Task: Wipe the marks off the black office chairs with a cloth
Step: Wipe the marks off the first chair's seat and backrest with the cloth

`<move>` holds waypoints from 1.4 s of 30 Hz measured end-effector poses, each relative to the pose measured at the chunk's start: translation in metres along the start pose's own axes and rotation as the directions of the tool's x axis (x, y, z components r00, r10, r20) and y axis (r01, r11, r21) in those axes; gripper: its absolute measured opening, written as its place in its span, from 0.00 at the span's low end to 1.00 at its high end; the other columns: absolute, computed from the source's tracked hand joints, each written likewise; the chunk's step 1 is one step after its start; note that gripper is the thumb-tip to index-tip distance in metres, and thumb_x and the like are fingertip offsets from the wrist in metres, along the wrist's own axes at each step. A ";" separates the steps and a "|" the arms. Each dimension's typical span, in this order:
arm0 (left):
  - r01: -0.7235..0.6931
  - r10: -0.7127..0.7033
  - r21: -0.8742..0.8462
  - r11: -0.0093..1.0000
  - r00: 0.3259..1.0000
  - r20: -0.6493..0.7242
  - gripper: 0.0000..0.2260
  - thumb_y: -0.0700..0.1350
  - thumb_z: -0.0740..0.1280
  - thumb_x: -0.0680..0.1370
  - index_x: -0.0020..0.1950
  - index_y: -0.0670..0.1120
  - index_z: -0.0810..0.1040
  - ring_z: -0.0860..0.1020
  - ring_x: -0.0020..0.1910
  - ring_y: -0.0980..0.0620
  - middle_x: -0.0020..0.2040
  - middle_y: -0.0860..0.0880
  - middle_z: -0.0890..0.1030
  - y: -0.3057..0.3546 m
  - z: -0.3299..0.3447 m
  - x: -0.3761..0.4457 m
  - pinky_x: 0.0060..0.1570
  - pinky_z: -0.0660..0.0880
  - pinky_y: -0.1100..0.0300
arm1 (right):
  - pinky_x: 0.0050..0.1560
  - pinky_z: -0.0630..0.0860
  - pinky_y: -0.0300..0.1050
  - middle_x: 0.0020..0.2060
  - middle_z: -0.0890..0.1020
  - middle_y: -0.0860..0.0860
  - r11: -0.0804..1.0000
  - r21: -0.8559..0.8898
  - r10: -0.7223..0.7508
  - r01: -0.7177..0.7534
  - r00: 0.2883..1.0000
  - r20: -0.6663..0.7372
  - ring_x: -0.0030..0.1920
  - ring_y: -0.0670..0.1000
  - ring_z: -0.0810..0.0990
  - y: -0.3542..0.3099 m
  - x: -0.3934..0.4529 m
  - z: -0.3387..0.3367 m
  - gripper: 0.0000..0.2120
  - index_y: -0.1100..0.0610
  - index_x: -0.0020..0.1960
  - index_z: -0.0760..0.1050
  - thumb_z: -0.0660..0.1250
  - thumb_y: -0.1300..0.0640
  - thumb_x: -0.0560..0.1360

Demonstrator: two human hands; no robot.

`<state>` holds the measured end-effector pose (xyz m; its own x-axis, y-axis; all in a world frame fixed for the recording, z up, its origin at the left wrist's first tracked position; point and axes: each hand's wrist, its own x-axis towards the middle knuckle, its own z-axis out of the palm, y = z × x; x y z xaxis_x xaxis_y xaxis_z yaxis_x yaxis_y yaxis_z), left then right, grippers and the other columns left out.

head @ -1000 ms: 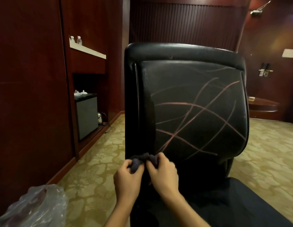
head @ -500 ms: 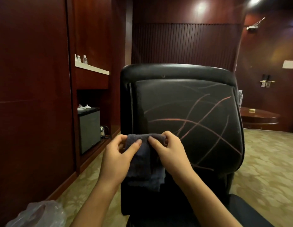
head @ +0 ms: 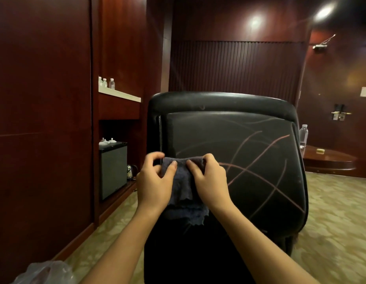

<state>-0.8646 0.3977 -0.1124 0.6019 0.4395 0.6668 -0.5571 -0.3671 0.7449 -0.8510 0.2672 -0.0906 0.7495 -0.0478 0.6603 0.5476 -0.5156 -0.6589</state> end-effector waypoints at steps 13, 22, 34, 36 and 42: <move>-0.188 0.208 0.259 0.947 0.976 -0.056 0.05 0.45 0.69 0.78 0.52 0.45 0.78 0.79 0.51 0.42 0.48 0.45 0.82 0.059 0.022 0.151 0.47 0.71 0.58 | 0.41 0.67 0.47 0.50 0.80 0.60 0.956 -0.212 -0.226 0.203 0.970 -0.093 0.50 0.62 0.79 -0.073 0.138 0.008 0.12 0.58 0.51 0.64 0.65 0.52 0.80; -0.344 0.387 0.582 0.736 0.920 0.055 0.07 0.46 0.63 0.82 0.58 0.47 0.76 0.79 0.50 0.39 0.53 0.43 0.77 0.037 0.040 0.148 0.40 0.72 0.52 | 0.28 0.70 0.50 0.52 0.71 0.61 0.713 -0.560 -0.553 0.423 0.829 -0.079 0.33 0.64 0.77 -0.041 0.158 0.036 0.10 0.59 0.56 0.71 0.68 0.58 0.77; -0.421 0.377 0.659 0.623 0.900 0.219 0.13 0.47 0.59 0.83 0.63 0.44 0.78 0.79 0.53 0.39 0.57 0.41 0.77 0.024 0.035 0.137 0.43 0.73 0.51 | 0.30 0.68 0.50 0.44 0.76 0.63 0.546 -0.604 -0.674 0.580 0.733 0.095 0.31 0.63 0.76 -0.016 0.151 0.036 0.06 0.65 0.40 0.75 0.72 0.68 0.68; -0.415 0.355 0.675 0.609 0.905 0.236 0.13 0.46 0.59 0.83 0.61 0.44 0.79 0.80 0.54 0.38 0.57 0.40 0.79 0.023 0.035 0.132 0.45 0.75 0.48 | 0.29 0.63 0.47 0.39 0.75 0.62 0.541 -0.605 -0.699 0.585 0.712 0.063 0.27 0.62 0.74 -0.017 0.144 0.036 0.08 0.65 0.37 0.74 0.74 0.69 0.65; -0.518 0.478 0.572 0.636 0.846 0.235 0.15 0.47 0.59 0.80 0.53 0.42 0.83 0.82 0.37 0.37 0.46 0.41 0.81 -0.022 0.029 0.070 0.32 0.79 0.48 | 0.27 0.69 0.48 0.39 0.75 0.59 0.585 -0.547 -0.685 0.598 0.726 0.062 0.28 0.59 0.74 0.019 0.081 0.032 0.06 0.62 0.38 0.75 0.72 0.68 0.67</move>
<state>-0.7937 0.4132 -0.0814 0.3776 0.0034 0.9259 -0.3392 -0.9300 0.1418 -0.7675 0.2804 -0.0610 0.1925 0.3713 0.9083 0.5654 -0.7986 0.2066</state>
